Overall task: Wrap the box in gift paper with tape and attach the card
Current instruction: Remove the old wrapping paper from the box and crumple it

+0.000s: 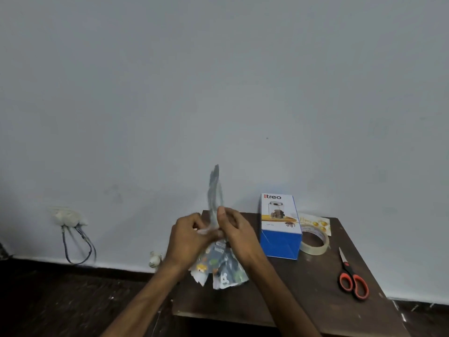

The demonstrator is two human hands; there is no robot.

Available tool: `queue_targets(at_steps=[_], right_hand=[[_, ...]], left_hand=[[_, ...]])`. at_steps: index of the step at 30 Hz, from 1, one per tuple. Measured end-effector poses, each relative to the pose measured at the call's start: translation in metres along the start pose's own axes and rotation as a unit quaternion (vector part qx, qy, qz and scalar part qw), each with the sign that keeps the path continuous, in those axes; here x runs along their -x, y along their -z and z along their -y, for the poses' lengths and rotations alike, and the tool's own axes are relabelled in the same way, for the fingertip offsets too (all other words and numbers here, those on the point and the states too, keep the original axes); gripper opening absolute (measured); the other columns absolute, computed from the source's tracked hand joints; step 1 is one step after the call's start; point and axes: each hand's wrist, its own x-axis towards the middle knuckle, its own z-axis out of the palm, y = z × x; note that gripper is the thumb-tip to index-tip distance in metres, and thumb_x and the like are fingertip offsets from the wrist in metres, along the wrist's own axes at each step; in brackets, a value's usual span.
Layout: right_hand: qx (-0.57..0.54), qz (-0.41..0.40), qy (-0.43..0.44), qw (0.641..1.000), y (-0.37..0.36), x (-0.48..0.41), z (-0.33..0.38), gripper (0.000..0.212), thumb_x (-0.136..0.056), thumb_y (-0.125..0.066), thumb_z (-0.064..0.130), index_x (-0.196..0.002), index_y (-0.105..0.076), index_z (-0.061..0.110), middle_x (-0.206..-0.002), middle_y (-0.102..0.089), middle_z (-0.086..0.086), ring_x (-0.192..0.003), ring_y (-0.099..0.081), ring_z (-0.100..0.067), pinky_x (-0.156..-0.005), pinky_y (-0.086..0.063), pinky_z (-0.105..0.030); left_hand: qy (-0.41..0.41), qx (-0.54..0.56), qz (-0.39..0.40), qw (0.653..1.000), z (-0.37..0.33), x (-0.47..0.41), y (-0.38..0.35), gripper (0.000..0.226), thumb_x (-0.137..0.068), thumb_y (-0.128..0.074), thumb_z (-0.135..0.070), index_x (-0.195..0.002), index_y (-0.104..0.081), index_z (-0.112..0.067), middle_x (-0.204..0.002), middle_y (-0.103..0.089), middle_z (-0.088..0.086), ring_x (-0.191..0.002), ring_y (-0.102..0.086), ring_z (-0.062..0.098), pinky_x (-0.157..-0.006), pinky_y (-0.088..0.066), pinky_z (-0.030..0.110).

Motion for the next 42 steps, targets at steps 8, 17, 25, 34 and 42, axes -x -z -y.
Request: queue_targets(at_steps=[8,17,25,34,42], right_hand=[[0.035,-0.062,0.031,0.997,0.039,0.016,0.011,0.023,-0.097,-0.059,0.035,-0.107,-0.07,0.017,-0.098,-0.076,0.003,-0.089,-0.073,-0.012,-0.077,-0.06,-0.03],[0.109,-0.166,-0.004,0.98,0.159,0.051,0.004,0.015,-0.091,-0.071,0.023,-0.087,-0.075,0.009,-0.078,-0.077,-0.002,-0.074,-0.074,-0.021,-0.068,-0.061,-0.04],[-0.118,-0.211,-0.085,0.967,0.169,0.069,-0.017,0.021,-0.089,-0.07,0.005,-0.106,-0.068,-0.007,-0.089,-0.076,-0.015,-0.074,-0.073,-0.031,-0.057,-0.061,-0.042],[-0.255,-0.236,-0.125,0.929,0.087,0.084,-0.038,0.016,-0.095,-0.058,-0.003,-0.107,-0.063,0.005,-0.101,-0.07,-0.009,-0.091,-0.066,-0.025,-0.069,-0.058,-0.037],[-0.172,-0.078,-0.312,0.931,0.084,0.096,-0.062,0.043,-0.089,-0.062,-0.007,-0.125,-0.046,0.01,-0.105,-0.065,-0.021,-0.087,-0.067,-0.04,-0.064,-0.059,-0.042]], left_hand=[[0.028,0.076,0.004,0.997,-0.01,0.02,0.039,0.046,-0.071,-0.089,-0.027,-0.066,-0.045,-0.012,-0.061,-0.047,0.002,-0.056,-0.048,0.011,-0.051,-0.037,0.021],[0.084,0.066,-0.14,0.984,0.014,0.002,0.12,0.018,-0.092,-0.069,-0.004,-0.108,-0.066,-0.009,-0.1,-0.07,0.006,-0.089,-0.066,0.024,-0.07,-0.049,0.026],[0.192,0.225,-0.108,0.949,0.009,-0.008,0.108,0.026,-0.094,-0.068,-0.018,-0.114,-0.067,-0.003,-0.108,-0.072,0.015,-0.085,-0.068,0.026,-0.07,-0.052,0.034],[0.294,0.382,-0.089,0.871,0.02,0.009,0.039,0.057,-0.089,-0.073,-0.028,-0.137,-0.048,-0.012,-0.126,-0.056,0.017,-0.116,-0.059,0.037,-0.085,-0.059,0.05],[0.223,0.14,-0.249,0.932,0.071,-0.026,0.02,0.007,-0.091,-0.07,-0.01,-0.099,-0.069,-0.011,-0.093,-0.068,0.01,-0.078,-0.061,0.026,-0.052,-0.047,0.027]])
